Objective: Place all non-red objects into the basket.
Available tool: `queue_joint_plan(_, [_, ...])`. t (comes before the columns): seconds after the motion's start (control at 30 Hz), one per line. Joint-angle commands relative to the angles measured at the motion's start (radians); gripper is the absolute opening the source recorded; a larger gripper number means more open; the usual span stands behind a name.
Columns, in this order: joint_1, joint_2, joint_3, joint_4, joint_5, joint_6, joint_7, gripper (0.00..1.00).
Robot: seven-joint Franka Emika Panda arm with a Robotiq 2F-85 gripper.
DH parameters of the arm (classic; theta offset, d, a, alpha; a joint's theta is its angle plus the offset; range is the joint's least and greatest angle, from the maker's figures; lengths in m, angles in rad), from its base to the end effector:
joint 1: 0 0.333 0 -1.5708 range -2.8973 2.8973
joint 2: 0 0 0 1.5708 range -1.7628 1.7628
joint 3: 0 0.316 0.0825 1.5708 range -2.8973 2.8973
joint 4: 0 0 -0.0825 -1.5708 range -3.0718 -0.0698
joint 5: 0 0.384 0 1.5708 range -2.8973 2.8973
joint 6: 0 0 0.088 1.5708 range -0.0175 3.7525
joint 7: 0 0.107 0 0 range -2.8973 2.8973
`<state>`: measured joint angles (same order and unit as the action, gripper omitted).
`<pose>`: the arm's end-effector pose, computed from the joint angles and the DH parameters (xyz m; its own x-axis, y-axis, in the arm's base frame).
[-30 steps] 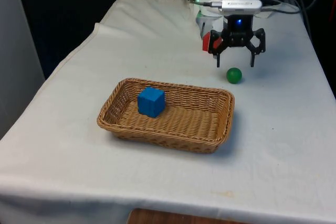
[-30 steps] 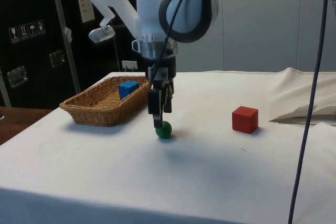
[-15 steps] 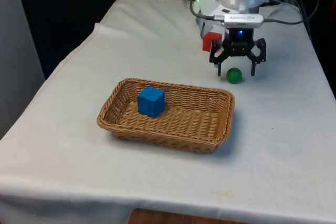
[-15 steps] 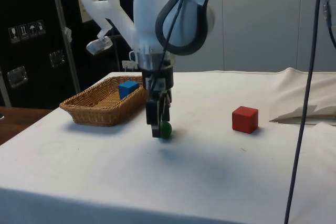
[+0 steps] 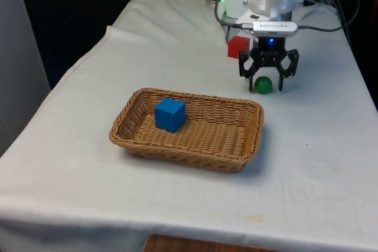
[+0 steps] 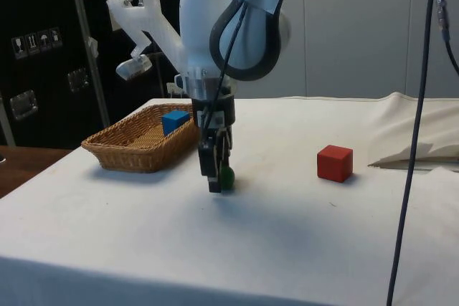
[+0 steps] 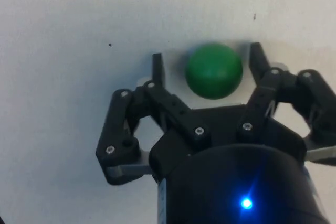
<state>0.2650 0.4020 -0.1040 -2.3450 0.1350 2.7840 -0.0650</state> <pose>0.5100 0.0741 0.1663 0.9932 0.1090 0.0414 0.1095 -0.9939 -0.0090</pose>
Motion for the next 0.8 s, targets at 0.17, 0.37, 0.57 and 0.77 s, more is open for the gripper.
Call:
queue_joint_plan(0.17, [-0.001,0.003,0.002,0.001,0.001,0.003,-0.003,0.0])
queue_joint_plan(0.37, [0.0,0.0,0.0,0.0,-0.001,0.0,-0.001,0.0])
queue_joint_plan(0.57, [0.002,-0.037,-0.006,-0.002,-0.009,-0.028,-0.007,0.0])
queue_joint_plan(0.77, [0.002,-0.082,-0.014,0.002,-0.013,-0.073,-0.016,0.0])
